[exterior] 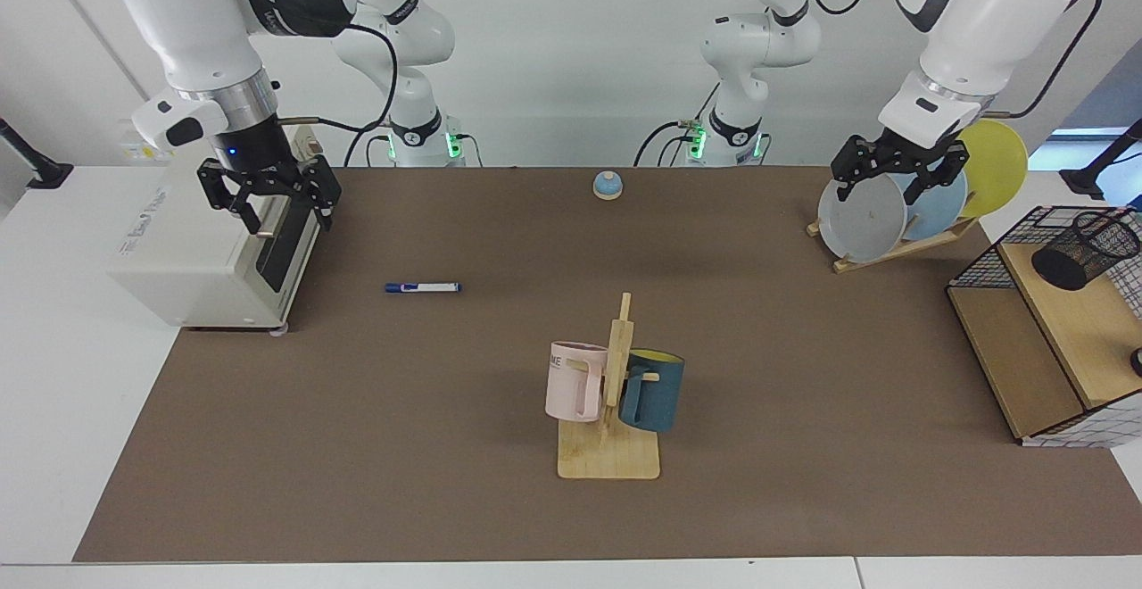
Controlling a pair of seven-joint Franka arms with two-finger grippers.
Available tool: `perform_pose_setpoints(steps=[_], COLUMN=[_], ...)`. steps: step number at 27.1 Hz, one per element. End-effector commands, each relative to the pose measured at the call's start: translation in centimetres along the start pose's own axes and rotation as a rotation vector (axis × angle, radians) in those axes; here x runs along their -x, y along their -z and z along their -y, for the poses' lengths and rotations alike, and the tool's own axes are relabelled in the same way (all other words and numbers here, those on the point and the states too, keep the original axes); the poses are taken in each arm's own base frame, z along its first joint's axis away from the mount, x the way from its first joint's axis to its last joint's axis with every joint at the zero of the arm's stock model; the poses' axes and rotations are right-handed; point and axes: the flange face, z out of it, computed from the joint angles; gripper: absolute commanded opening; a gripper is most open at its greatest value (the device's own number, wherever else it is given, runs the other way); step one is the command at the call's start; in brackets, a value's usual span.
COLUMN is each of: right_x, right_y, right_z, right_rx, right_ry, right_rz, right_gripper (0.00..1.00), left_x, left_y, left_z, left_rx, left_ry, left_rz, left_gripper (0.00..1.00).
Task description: Put markers into pen holder
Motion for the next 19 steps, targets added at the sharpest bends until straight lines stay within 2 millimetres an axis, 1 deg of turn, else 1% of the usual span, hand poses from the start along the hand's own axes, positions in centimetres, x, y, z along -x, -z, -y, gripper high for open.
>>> perform_pose_setpoints(steps=[1,6,8,10,12,13,16,19], right_x=[0.5,1.7,2.2,2.7,3.7,4.6,7.3,8.5], right_y=[-2.3,-4.0,-4.4,-4.6,-5.0,-5.3,-7.9,-11.3], right_z=[-0.3,0.2,0.6,0.9,1.3,1.4,1.8,1.6], right_rx=[-0.009,-0.023,-0.042,-0.044,-0.037,-0.028,0.004,0.046], right_ry=[-0.136,-0.342,-0.435,-0.512,-0.589,-0.641,-0.809,-0.964], right_rz=[0.029,0.083,0.105,0.116,0.136,0.152,0.207,0.254], right_gripper=[1.00,1.00,1.00,1.00,1.00,1.00,1.00,1.00], left_x=[0.9,0.7,0.6,0.4,0.4,0.3,0.3,0.2], left_y=[-1.0,-2.0,-2.4,-2.8,-3.1,-3.2,-3.2,-3.2], left_z=[0.2,0.7,1.3,1.1,1.0,0.8,0.6,0.5], left_rx=[-0.032,-0.030,-0.032,-0.033,-0.033,-0.033,-0.034,-0.034], left_ry=[-0.034,-0.026,-0.018,-0.023,-0.025,-0.028,-0.033,-0.034], left_rz=[-0.025,-0.025,-0.030,-0.038,-0.043,-0.043,-0.046,-0.049], left_gripper=[1.00,1.00,1.00,1.00,1.00,1.00,1.00,1.00])
